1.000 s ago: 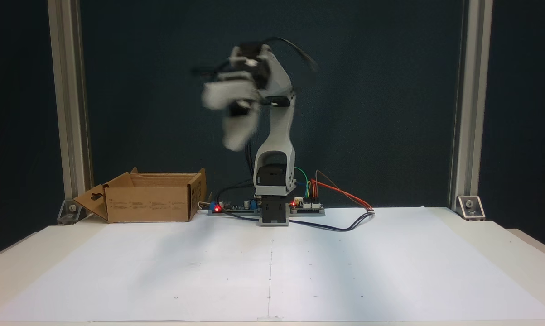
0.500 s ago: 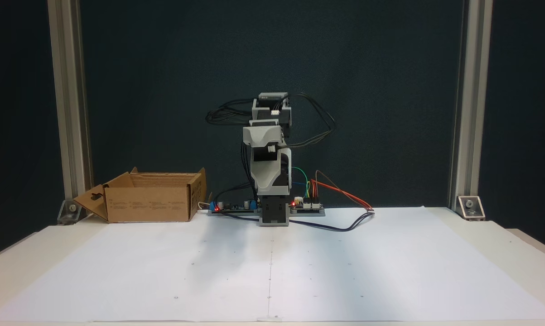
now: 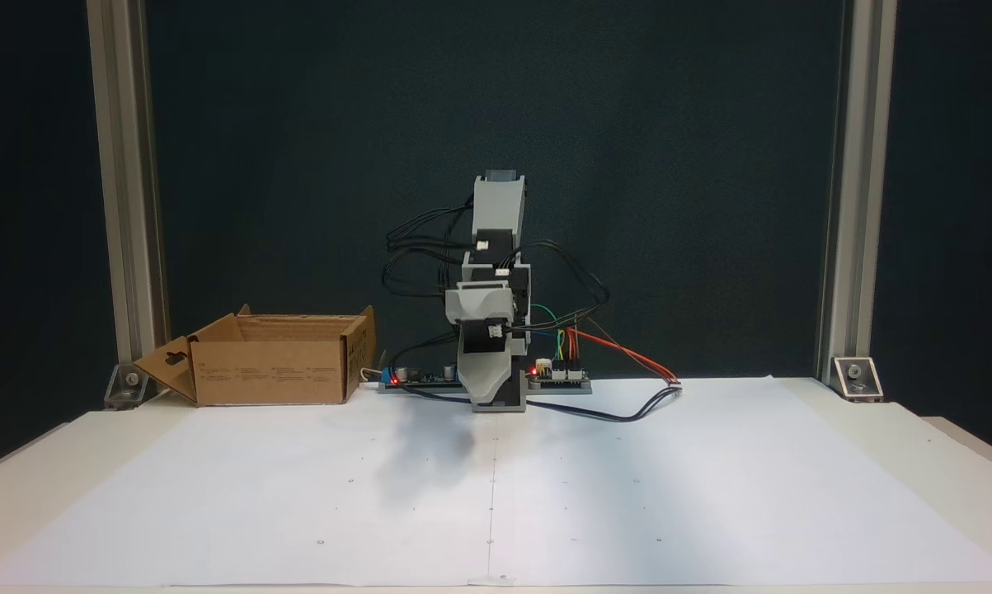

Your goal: Grasp a green dice and put it in the bin.

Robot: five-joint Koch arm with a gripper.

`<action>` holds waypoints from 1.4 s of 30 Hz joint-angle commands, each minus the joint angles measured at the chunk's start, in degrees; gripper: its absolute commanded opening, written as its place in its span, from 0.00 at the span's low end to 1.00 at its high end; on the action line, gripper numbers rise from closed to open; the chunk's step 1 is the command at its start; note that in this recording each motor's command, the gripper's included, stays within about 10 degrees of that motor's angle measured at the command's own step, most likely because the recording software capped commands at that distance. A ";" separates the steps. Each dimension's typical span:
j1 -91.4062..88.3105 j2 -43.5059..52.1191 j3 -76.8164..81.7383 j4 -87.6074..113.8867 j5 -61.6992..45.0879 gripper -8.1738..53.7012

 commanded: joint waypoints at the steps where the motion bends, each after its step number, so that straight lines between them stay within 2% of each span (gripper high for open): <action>1: -0.09 6.50 0.09 -9.56 1.67 0.83; 21: -0.09 6.33 20.04 -55.44 -2.99 0.85; 42: -0.18 6.15 20.04 -56.16 -3.08 0.85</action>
